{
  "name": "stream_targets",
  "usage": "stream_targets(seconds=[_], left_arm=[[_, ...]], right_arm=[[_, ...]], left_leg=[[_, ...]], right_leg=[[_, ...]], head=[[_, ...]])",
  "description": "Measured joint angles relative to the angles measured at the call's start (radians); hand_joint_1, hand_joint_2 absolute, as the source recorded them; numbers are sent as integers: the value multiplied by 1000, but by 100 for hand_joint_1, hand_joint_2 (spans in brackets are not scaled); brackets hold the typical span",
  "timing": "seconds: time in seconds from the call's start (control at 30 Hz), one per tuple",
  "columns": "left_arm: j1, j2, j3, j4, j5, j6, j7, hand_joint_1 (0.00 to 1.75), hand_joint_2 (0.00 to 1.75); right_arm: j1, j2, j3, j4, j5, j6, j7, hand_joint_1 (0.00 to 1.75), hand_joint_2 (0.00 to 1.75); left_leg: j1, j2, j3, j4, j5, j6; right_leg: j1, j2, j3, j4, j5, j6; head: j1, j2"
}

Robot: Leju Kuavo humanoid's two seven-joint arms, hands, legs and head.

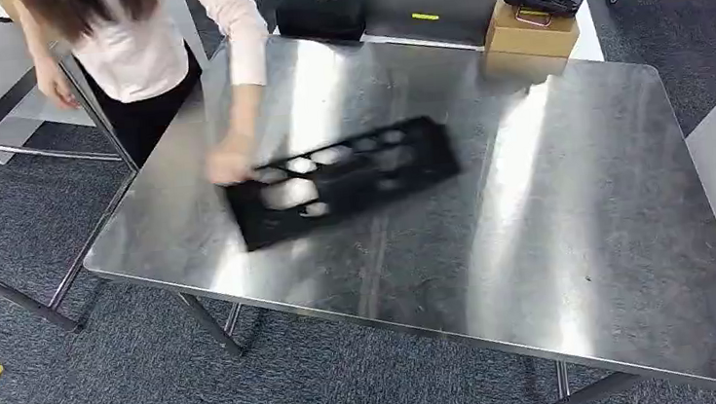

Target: Take the parts from the cabinet and place them on the table.

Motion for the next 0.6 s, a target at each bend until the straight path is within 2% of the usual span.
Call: stream_targets(seconds=[0.13, 0.27, 0.4, 0.43, 0.47, 0.5, 0.53, 0.57, 0.6], left_arm=[[0, 9, -3, 0, -2, 3, -13, 0, 0], [0, 17, -4, 0, -6, 3, -20, 0, 0], [1, 23, -5, 0, -6, 2, -21, 0, 0], [1, 23, -5, 0, -5, 6, -21, 0, 0], [1, 22, -5, 0, -5, 8, -21, 0, 0], [0, 22, -6, 0, -5, 9, -21, 0, 0], [0, 22, -6, 0, -5, 10, -21, 0, 0], [0, 22, -6, 0, -5, 11, -21, 0, 0], [1, 22, -6, 0, -5, 11, -20, 0, 0]], right_arm=[[1, 2, 19, 15, 6, 17, -4, 0, 0], [0, 3, 22, 24, 6, 19, -13, 0, 0], [0, 8, 31, 29, 6, 19, -16, 0, 0], [-1, 9, 33, 30, 6, 20, -18, 0, 0], [-1, 8, 35, 30, 6, 24, -18, 0, 0], [-1, 8, 37, 32, 7, 31, -17, 0, 0], [0, 8, 38, 34, 8, 37, -14, 0, 0], [0, 8, 38, 34, 8, 42, -11, 0, 0], [2, 6, 38, 34, 8, 45, -7, 0, 0]], left_leg=[[-4, 0, 0, 1, -3, 1], [-9, 0, 1, 3, -7, 7], [-14, 0, 2, 5, -9, 15], [-7, 0, 7, -6, -3, 23], [-2, 1, 13, -12, 0, 28], [-1, 2, 14, -13, 1, 32], [-1, 3, 14, -13, 0, 34], [-3, 3, 13, -13, 0, 35], [-5, 3, 12, -13, 0, 35]], right_leg=[[-3, 0, 1, -1, 0, 1], [-11, 0, 1, -2, 0, 3], [-15, 0, 7, -10, 2, 12], [-11, 0, 11, -8, -2, 16], [-13, 1, 7, 16, -15, 13], [-11, 1, -13, 65, -48, 3], [-10, 2, -52, 147, -93, -8], [-10, 3, -95, 234, -132, -15], [-6, 6, -131, 309, -158, -17]], head=[[0, 0], [0, 0], [0, 0], [0, 0], [1, 0], [2, 0], [7, 0], [6, 0], [6, 0]])
